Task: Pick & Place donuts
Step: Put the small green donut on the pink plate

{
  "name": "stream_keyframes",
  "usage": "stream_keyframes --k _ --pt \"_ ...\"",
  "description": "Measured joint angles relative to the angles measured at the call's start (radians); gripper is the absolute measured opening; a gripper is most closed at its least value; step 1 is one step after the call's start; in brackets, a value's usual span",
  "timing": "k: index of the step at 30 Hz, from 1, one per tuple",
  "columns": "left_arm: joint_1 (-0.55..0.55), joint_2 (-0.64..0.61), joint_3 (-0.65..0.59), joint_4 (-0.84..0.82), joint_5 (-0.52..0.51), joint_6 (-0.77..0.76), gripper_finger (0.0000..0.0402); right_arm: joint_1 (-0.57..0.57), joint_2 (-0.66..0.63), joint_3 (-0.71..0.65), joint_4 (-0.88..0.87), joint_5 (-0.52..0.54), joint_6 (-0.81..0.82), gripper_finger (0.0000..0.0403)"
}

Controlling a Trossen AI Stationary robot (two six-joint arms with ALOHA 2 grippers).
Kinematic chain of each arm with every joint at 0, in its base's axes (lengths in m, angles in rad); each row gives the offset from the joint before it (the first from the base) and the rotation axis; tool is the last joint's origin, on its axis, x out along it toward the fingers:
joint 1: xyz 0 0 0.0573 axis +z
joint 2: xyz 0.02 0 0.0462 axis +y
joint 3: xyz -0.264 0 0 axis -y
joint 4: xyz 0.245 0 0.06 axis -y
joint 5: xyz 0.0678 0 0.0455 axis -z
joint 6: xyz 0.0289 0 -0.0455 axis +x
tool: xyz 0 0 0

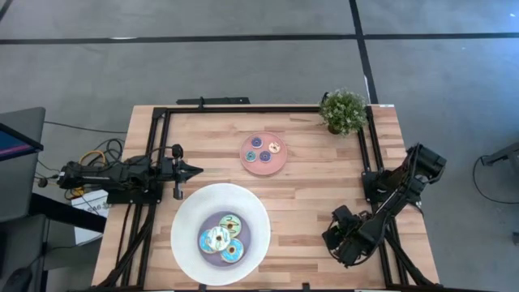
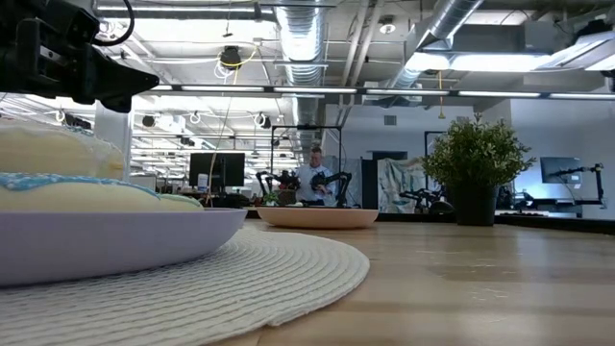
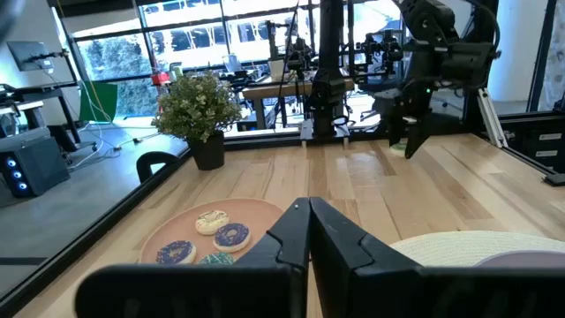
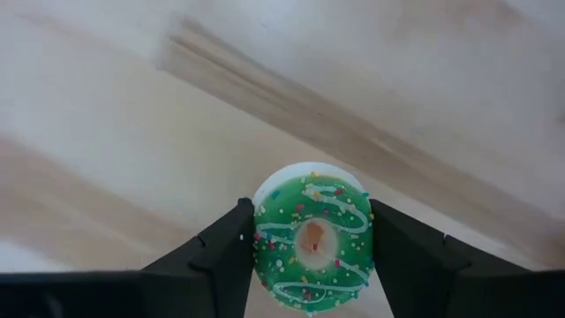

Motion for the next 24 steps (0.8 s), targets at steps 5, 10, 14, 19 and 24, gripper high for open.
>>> stream_keyframes --k 5,10,14,19,24 --pt "0.0 0.0 0.0 0.0 0.0 0.0 0.0 -0.06 -0.061 0.049 0.008 0.182 -0.146 0.0198" --pt "0.0 0.0 0.0 0.0 0.0 0.0 0.0 -0.179 -0.116 0.102 0.126 0.353 -0.507 0.02" --pt "0.0 0.0 0.0 -0.001 0.0 0.0 0.0 -0.318 -0.127 0.13 0.385 0.417 -0.914 0.02" --pt "0.0 0.0 0.0 -0.001 0.0 0.0 0.0 -0.493 -0.127 0.135 0.768 0.273 -1.326 0.02" --pt "0.0 0.0 0.0 0.0 0.0 0.0 0.0 -0.657 -0.112 0.136 0.835 0.221 -1.43 0.0198"
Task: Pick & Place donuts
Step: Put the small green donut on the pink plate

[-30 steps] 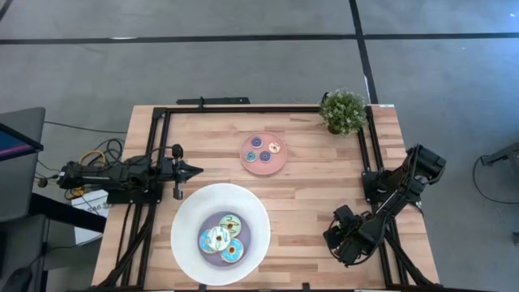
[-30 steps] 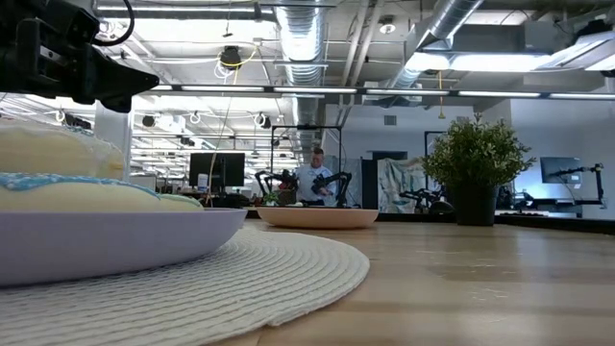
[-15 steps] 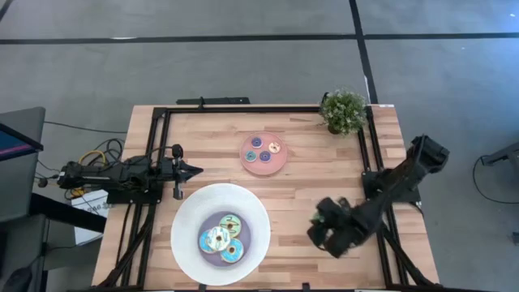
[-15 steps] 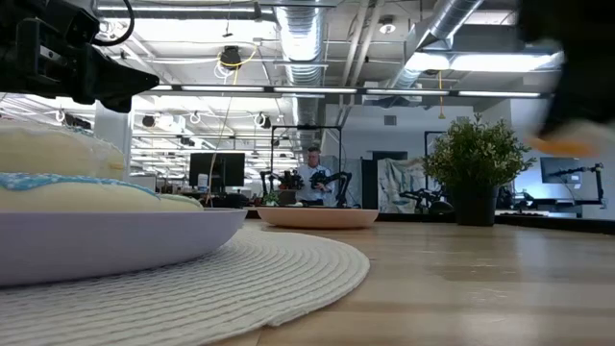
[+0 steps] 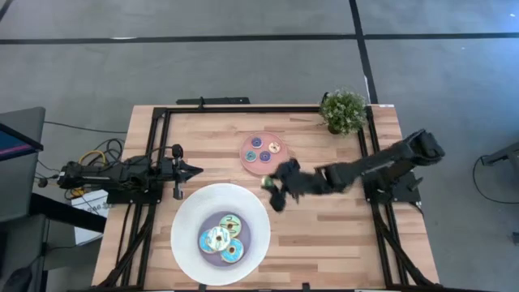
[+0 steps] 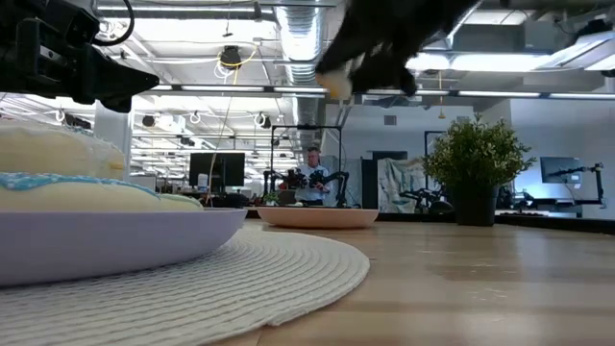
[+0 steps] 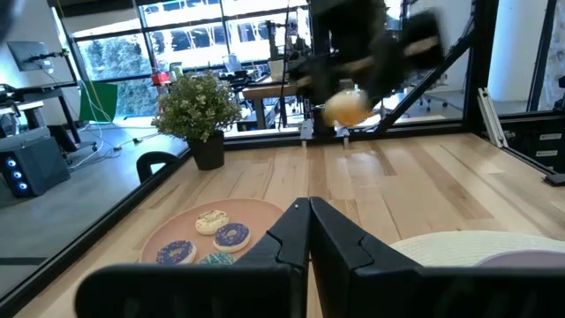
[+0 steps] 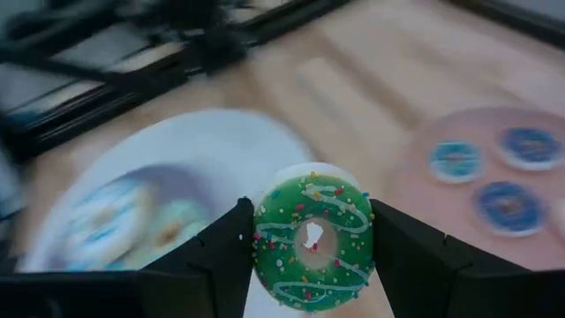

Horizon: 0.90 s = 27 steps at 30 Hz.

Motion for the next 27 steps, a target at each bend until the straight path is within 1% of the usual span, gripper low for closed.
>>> stream_keyframes --k 5,6,10,14,16,18,19,24,27 --pt "0.0 0.0 0.0 0.001 0.0 0.0 0.0 -0.135 0.103 0.016 -0.054 -0.044 0.001 0.0198" --pt "0.0 0.0 0.0 0.002 0.001 0.0 0.0 -0.156 0.121 0.017 -0.1 -0.044 0.001 0.0198" --pt "0.0 -0.003 0.0 0.001 0.001 0.0 0.0 -0.23 0.225 0.068 -0.191 -0.053 0.004 0.0195" --pt "0.0 0.003 0.0 0.0 0.002 0.0 0.0 -0.291 0.297 0.122 -0.244 -0.067 0.002 0.0194" --pt "0.0 0.006 0.0 0.0 0.002 0.0 0.0 -0.315 0.312 0.135 -0.302 -0.067 0.001 0.0194" --pt "0.0 0.008 0.0 0.0 0.002 0.0 0.0 -0.339 0.332 0.154 -0.298 -0.072 0.001 0.0193" --pt "0.0 0.007 0.0 0.0 0.002 0.0 0.0 -0.351 0.33 0.154 -0.335 -0.074 0.001 0.0193" --pt "0.0 0.012 0.0 0.001 0.004 0.0 0.0 -0.402 0.327 0.157 -0.343 -0.133 0.003 0.0189" --pt "0.0 0.014 0.0 0.001 0.003 0.0 0.0 -0.413 0.328 0.156 -0.348 -0.147 0.011 0.0189"
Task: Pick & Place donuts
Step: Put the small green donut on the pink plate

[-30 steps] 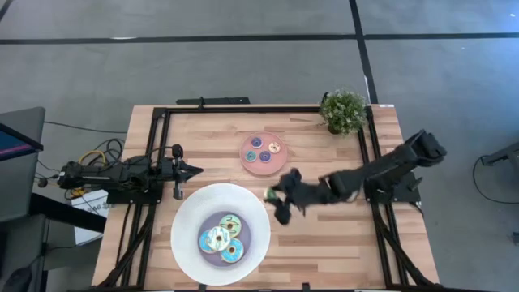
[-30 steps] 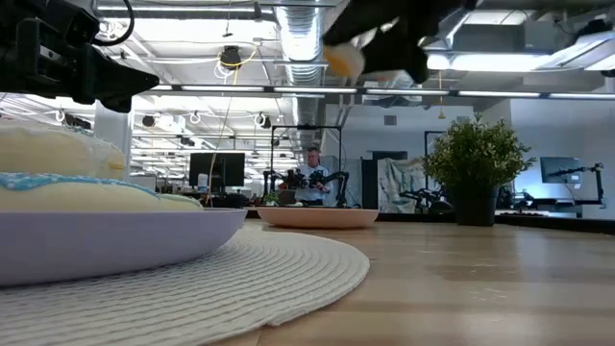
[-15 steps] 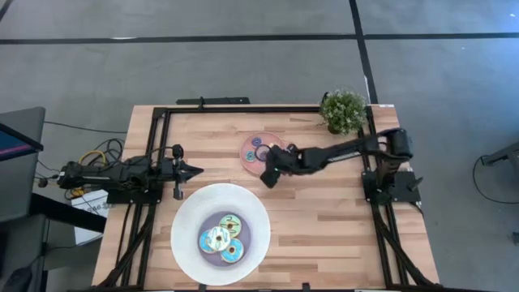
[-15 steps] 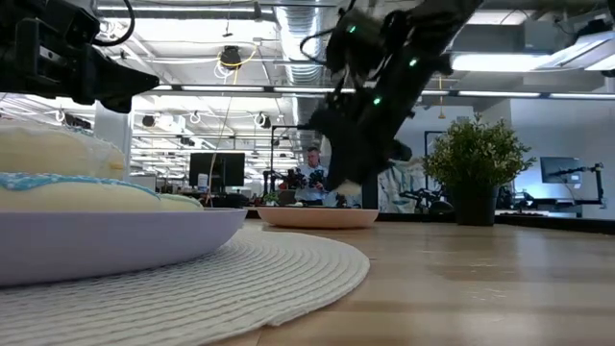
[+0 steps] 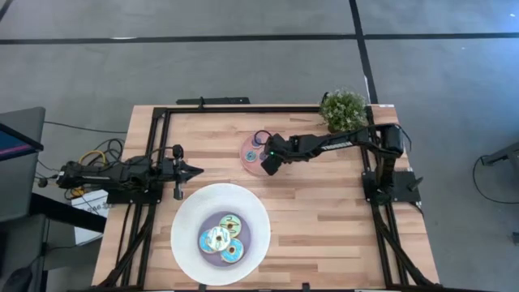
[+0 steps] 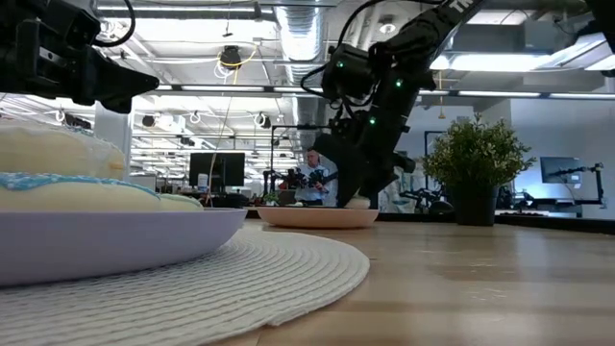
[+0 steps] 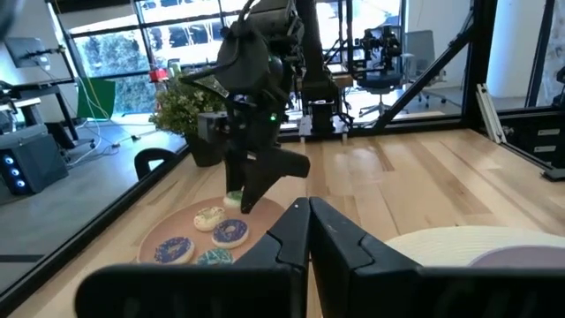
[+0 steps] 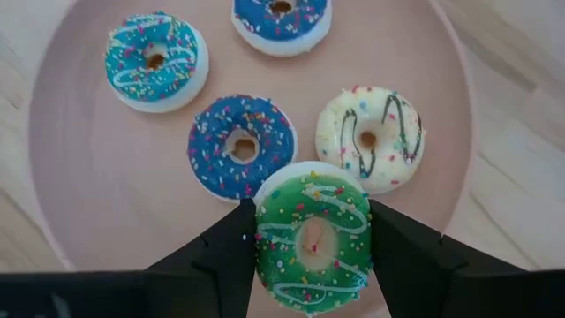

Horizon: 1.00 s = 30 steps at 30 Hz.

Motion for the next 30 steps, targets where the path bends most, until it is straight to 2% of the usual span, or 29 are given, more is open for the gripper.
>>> stream_keyframes --k 7,12,19,21,30 --pt "0.0 0.001 0.0 0.0 0.0 0.0 0.0 0.0 0.0 0.0 -0.008 -0.018 -0.001 0.0189" --pt "0.0 0.001 0.0 0.0 0.0 0.0 0.0 0.0 0.018 0.001 0.006 -0.078 -0.007 0.0189" --pt "0.0 0.001 0.0 0.0 -0.001 0.0 0.0 -0.005 0.063 0.001 0.027 -0.069 -0.009 0.0189" --pt "0.0 0.001 0.0 0.0 0.0 0.0 0.0 -0.005 0.08 0.007 0.088 -0.051 -0.01 0.0189" --pt "0.0 0.001 0.0 0.0 0.0 0.0 0.0 -0.005 0.08 0.028 0.119 -0.051 -0.01 0.0189"
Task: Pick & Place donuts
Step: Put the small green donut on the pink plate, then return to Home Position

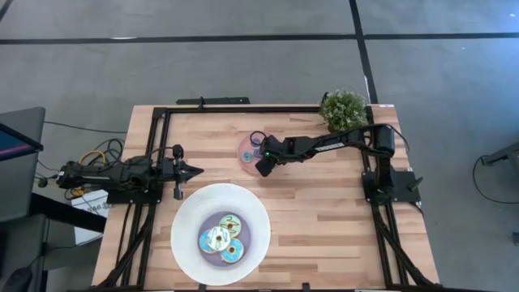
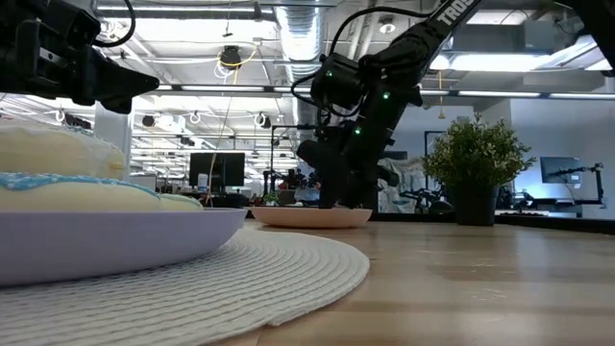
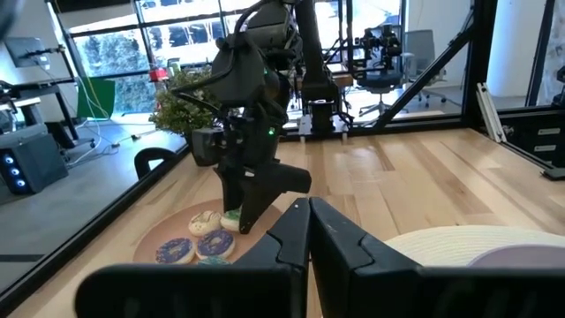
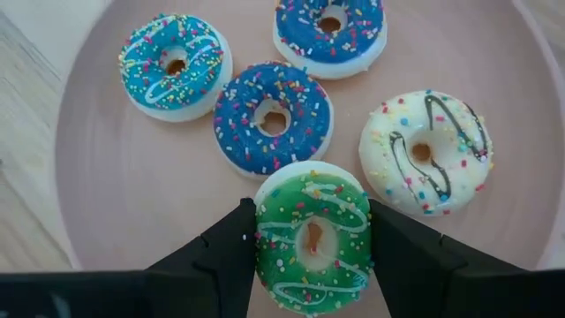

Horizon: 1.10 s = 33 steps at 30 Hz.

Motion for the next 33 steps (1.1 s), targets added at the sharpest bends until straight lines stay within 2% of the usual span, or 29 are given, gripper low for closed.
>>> stream_keyframes --k 9,15,25,27,33 --pt "0.0 0.0 0.0 0.0 -0.002 0.0 0.0 0.0 0.0 0.004 -0.009 -0.002 0.0 0.0228" --pt "0.0 0.0 0.0 0.0 -0.002 0.0 0.0 0.0 -0.012 0.005 -0.011 -0.044 0.0 0.0256" --pt "0.0 0.0 0.0 0.0 -0.003 0.0 0.0 -0.019 -0.051 0.02 -0.074 -0.045 -0.037 0.026" --pt "0.0 0.0 0.0 0.0 -0.003 0.0 0.0 -0.021 -0.072 0.026 -0.132 -0.046 -0.061 0.026" --pt "0.0 0.0 0.0 -0.001 -0.001 0.0 0.0 0.026 -0.185 0.028 -0.142 -0.017 -0.134 0.026"
